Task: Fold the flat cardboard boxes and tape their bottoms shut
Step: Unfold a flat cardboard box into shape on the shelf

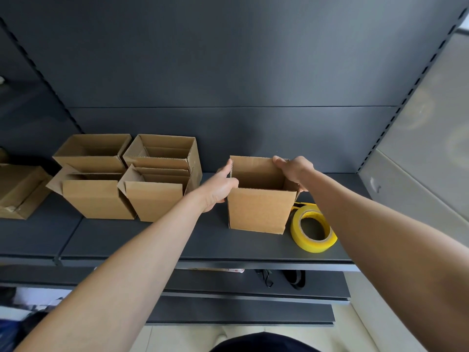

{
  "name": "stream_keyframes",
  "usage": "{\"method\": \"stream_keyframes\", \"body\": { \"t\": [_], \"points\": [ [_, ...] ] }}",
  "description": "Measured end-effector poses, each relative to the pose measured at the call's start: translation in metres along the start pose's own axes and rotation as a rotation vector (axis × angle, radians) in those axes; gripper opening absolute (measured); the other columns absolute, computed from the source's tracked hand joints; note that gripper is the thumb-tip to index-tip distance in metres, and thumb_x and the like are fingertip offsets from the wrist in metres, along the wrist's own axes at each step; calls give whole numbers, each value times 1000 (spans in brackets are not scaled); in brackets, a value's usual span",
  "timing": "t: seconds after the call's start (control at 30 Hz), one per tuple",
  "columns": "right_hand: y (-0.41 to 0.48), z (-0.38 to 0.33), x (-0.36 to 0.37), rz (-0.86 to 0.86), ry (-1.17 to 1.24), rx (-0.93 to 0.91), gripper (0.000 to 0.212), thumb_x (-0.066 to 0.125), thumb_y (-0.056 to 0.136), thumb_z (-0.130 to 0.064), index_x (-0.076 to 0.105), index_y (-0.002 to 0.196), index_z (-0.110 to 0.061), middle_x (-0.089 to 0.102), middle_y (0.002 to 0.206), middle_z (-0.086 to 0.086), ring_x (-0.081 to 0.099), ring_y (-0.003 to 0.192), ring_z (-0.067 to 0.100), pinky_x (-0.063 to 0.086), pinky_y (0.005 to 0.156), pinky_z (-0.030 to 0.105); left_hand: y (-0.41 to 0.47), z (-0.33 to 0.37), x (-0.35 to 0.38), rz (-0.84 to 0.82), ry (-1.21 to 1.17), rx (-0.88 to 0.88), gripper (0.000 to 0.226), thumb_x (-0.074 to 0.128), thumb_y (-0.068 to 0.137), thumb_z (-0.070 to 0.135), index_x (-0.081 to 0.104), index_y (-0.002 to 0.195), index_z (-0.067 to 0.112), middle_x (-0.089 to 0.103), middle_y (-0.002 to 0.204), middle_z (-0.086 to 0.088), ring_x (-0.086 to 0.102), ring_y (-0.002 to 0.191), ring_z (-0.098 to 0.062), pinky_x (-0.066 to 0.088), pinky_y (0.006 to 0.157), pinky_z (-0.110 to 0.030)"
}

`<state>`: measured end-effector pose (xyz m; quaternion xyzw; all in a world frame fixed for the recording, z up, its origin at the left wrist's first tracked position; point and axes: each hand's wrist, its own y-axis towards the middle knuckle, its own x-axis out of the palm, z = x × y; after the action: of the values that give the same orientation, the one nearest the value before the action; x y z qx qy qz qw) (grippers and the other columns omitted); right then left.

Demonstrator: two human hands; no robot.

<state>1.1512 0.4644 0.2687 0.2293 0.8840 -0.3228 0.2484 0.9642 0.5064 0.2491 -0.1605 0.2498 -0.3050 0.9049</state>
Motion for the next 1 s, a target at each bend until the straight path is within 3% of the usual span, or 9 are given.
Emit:
{"method": "stream_keyframes", "body": {
  "t": [0.27, 0.37, 0.5, 0.73, 1.0],
  "points": [
    [2, 0, 2, -3, 44, 9, 64, 52, 92, -56, 50, 131, -5, 55, 124, 15, 58, 107, 35, 52, 82, 39, -1, 0, 1, 0, -7, 14, 70, 41, 98, 14, 3, 150, 41, 7, 160, 3, 22, 142, -28, 32, 111, -52],
    [3, 0, 1, -25, 61, 11, 63, 53, 90, -56, 52, 130, -7, 55, 125, 14, 58, 107, 34, 52, 76, 37, 0, -3, 2, -6, -69, 20, 72, 43, 96, 15, 3, 150, 41, 11, 158, 4, 29, 137, -25, 35, 108, -48],
    [4, 2, 0, -82, 92, 31, 67, 57, 87, -58, 52, 127, -5, 57, 123, 16, 61, 104, 38, 55, 86, 48, 1, -5, 2, 5, -105, 24, 74, 46, 95, 14, 5, 150, 40, 15, 157, 4, 31, 134, -25, 37, 102, -42],
    [2, 2, 1, -4, 70, 36, 61, 53, 91, -56, 52, 122, -3, 55, 109, 14, 59, 93, 34, 53, 67, 40, 2, -4, 0, -15, -83, 23, 72, 43, 94, 10, 9, 150, 41, 15, 159, 1, 29, 138, -29, 32, 110, -54],
    [3, 1, 1, -2, 90, 61, 61, 54, 90, -57, 51, 124, -7, 53, 109, 11, 58, 88, 32, 54, 68, 41, -1, -8, -3, -45, -128, 31, 70, 42, 95, 10, 11, 150, 41, 22, 156, 0, 33, 135, -26, 32, 110, -54]
  ]
}}
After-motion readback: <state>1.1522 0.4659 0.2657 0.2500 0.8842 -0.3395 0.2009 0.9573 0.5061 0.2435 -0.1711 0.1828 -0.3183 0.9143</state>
